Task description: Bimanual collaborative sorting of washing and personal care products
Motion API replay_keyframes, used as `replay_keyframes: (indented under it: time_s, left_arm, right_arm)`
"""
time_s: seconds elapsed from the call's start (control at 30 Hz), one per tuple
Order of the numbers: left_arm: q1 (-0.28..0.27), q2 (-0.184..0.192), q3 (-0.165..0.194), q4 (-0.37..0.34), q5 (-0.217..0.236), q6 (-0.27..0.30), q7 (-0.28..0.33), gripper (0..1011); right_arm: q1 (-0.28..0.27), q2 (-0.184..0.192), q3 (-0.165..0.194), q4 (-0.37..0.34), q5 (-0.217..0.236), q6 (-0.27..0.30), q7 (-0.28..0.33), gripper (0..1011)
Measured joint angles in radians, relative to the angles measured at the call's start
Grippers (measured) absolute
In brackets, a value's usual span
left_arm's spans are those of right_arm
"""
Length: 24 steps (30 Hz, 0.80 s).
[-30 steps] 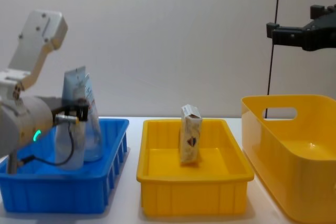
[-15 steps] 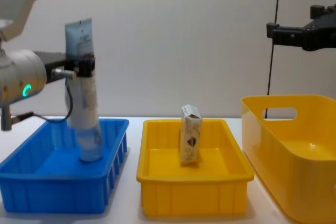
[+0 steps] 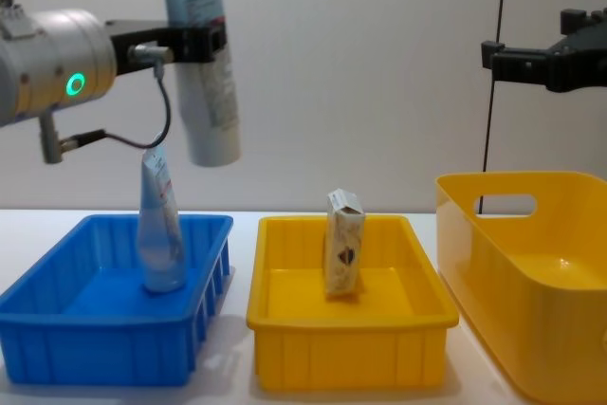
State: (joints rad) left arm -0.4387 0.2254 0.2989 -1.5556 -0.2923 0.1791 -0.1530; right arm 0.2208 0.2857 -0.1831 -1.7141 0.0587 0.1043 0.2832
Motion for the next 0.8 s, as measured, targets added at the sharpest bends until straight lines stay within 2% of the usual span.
replay_keyframes:
  time_s: [0.5, 0.8]
  left_arm:
    - [-0.083, -0.035, 0.052, 0.063, -0.029, -0.035, -0.103, 241]
    - [-0.108, -0.046, 0.07, 0.086, -0.035, -0.045, -0.127, 240]
  right_arm:
    - [0.0, 0.0, 0.0, 0.0, 0.0, 0.0, 0.0, 1004]
    - [0.004, 0.005, -0.003, 0.001, 0.006, -0.002, 0.009, 1004]
